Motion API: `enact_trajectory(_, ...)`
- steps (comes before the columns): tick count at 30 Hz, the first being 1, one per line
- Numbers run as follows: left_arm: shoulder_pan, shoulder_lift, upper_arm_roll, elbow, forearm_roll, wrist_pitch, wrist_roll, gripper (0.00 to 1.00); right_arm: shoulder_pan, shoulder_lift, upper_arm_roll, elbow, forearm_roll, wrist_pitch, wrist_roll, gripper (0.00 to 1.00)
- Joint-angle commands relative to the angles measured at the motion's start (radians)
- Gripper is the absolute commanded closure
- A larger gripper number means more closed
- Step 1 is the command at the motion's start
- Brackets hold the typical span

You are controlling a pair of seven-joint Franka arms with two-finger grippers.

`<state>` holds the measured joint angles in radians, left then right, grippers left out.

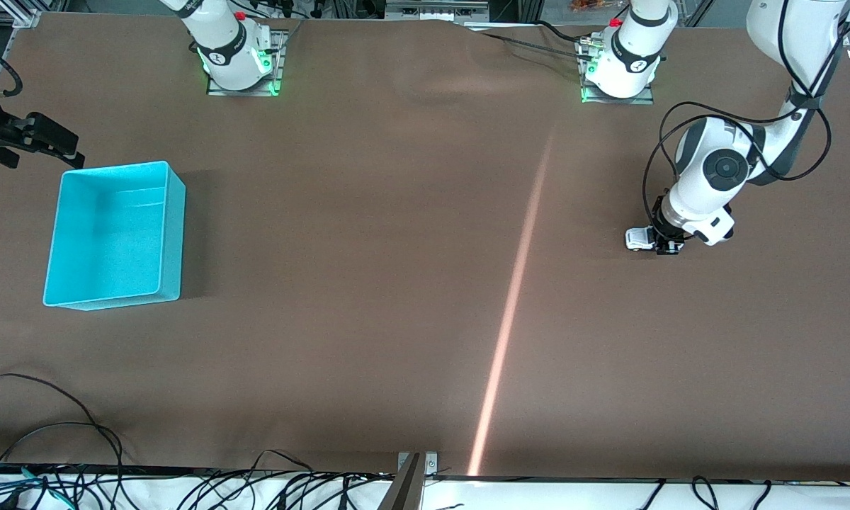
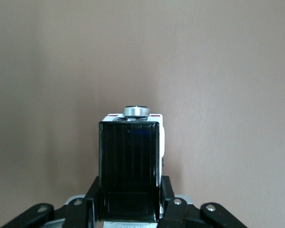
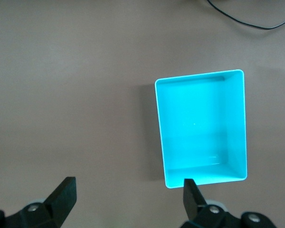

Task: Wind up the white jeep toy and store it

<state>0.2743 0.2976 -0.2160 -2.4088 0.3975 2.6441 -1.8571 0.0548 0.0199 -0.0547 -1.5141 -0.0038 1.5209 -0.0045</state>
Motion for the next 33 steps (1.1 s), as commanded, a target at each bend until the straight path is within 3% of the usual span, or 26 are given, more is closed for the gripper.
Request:
enact_trajectory(1,0.063,0.121,0.003,0.06,0.09,0.04,0.001,0.91,0.0,0.002,-0.001,0.017,-0.012,-0.014,0.0,0.0)
enact_trajectory(18,0.155,0.144,0.003,0.079,0.211,0.054,0.002,0.79,-0.001,0.002,-0.002,0.017,-0.013,-0.011,0.001,0.0)
enact_trajectory(22,0.155,0.141,0.003,0.095,0.213,0.053,0.002,0.66,-0.001,0.002,-0.002,0.017,-0.013,-0.01,0.003,0.0)
enact_trajectory(23,0.155,0.141,0.003,0.1,0.213,0.053,0.002,0.55,-0.001,0.002,-0.002,0.017,-0.013,-0.01,0.003,0.0)
enact_trajectory(24,0.157,0.141,0.003,0.102,0.213,0.053,0.004,0.34,0.0,0.002,-0.002,0.017,-0.013,-0.01,0.003,0.0)
enact_trajectory(25,0.158,0.138,0.003,0.103,0.21,0.053,0.002,0.02,-0.001,0.002,-0.002,0.017,-0.013,-0.01,0.003,0.0)
enact_trajectory(33,0.195,0.106,-0.006,0.14,0.196,0.036,0.004,0.0,-0.001,0.003,-0.001,0.017,-0.013,-0.01,0.003,0.0)
